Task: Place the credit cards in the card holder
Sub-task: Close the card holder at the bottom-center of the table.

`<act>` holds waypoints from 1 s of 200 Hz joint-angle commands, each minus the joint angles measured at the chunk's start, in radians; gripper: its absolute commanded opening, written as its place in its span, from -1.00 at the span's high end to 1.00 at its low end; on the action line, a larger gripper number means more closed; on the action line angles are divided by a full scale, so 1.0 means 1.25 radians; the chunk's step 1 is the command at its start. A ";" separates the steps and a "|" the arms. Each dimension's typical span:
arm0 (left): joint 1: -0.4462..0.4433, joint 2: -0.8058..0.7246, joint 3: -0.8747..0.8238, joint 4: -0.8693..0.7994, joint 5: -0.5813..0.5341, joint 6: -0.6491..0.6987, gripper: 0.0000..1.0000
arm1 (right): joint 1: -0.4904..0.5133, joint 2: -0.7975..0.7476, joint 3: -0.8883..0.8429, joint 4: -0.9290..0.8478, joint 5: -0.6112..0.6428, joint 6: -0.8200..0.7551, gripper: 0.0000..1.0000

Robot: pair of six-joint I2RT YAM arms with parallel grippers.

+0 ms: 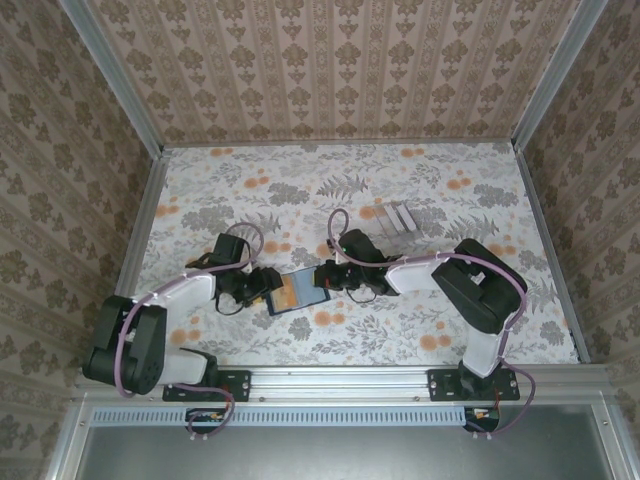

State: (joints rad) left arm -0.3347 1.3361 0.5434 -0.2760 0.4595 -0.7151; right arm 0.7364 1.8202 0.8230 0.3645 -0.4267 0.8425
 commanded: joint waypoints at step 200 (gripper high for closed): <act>-0.138 0.058 0.061 0.238 0.007 -0.077 0.01 | -0.032 0.012 -0.132 0.334 -0.013 0.214 1.00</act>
State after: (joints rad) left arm -0.5034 1.3781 0.6193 -0.0238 0.5152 -0.7536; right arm 0.7078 1.8904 0.6926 0.7197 -0.4664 1.0843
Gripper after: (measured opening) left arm 0.493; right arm 0.067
